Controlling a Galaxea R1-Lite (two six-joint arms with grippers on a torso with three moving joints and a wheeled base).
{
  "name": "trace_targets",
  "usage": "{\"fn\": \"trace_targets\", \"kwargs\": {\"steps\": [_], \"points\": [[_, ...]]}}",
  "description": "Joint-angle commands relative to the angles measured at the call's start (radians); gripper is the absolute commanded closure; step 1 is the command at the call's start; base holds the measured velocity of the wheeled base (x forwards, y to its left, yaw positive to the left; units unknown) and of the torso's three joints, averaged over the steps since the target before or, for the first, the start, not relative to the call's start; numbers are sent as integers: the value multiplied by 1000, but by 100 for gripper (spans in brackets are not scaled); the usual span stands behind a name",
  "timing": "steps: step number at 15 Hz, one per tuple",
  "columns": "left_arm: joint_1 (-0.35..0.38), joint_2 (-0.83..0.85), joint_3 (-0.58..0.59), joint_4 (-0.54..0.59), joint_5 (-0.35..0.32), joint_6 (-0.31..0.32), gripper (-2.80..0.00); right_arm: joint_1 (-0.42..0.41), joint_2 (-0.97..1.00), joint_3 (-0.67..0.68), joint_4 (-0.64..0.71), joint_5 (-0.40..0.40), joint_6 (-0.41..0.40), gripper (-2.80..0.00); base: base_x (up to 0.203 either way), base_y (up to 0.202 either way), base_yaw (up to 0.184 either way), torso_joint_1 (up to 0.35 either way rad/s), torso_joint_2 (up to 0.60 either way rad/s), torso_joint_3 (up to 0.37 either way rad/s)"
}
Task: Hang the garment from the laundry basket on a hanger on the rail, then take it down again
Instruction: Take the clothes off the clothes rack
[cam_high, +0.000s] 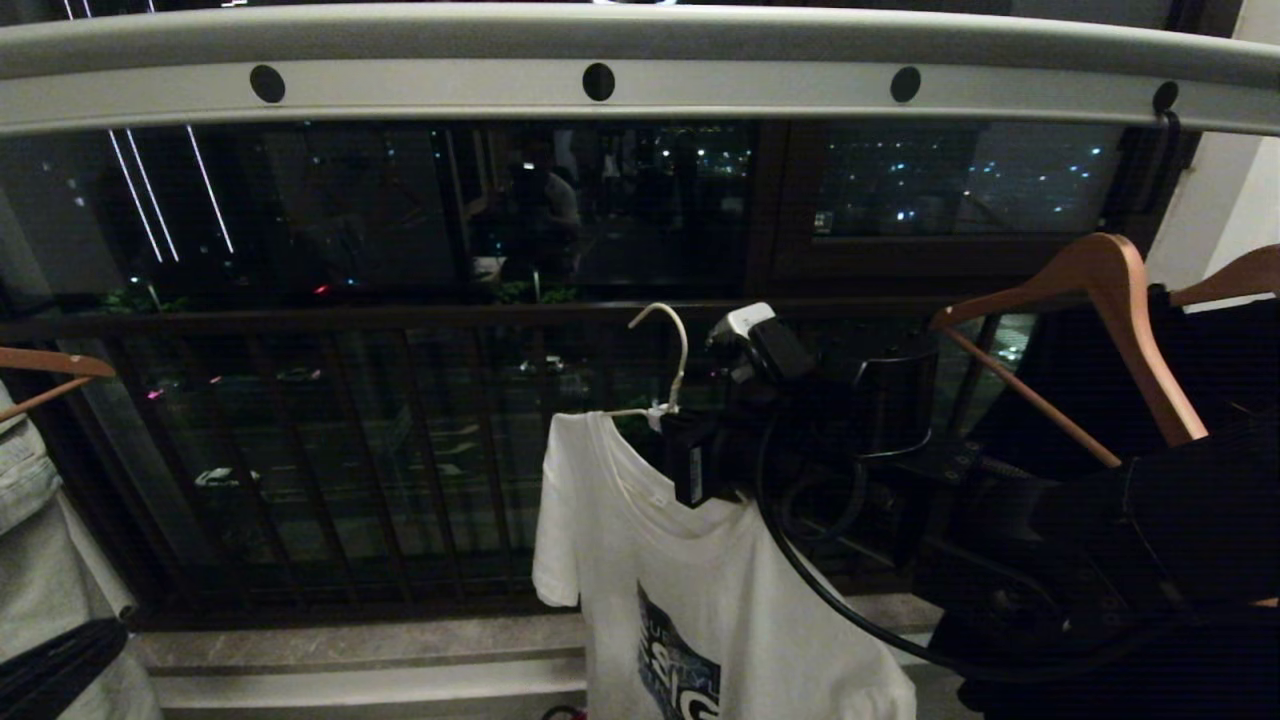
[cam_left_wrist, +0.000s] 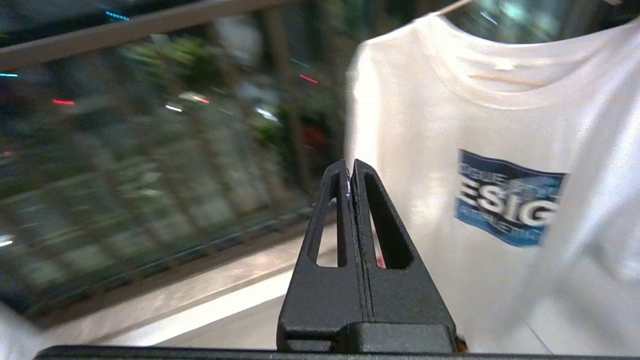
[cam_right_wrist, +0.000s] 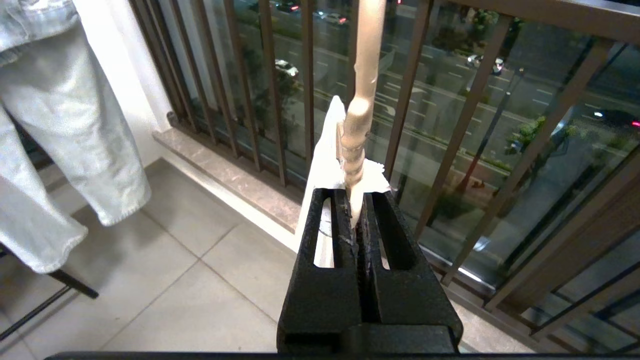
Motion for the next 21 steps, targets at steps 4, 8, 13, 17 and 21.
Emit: {"fn": "trace_targets", "kwargs": {"steps": [4,8,13,17,21], "points": [[-198,663,-265,-89,-106,0,0,-4,-6,1,-49,-4,-2,0,0,0,0,0,0,0],[-351,993,-419,-120,-127,-15,0,-16,-10,-4,-50,-10,-4,0,0,0,0,0,0,0],[-421,1204,-550,-188,-120,-49,-280,-24,0,-7,-50,-7,-5,0,0,0,0,0,0,0],[-432,1279,-601,-280,-33,-153,-280,-20,-2,-2,-50,-7,-5,0,0,0,0,0,0,0],[-465,1366,-583,-609,209,-208,-280,-1,-3,1,-50,-7,-5,0,0,0,0,0,0,0]]}}
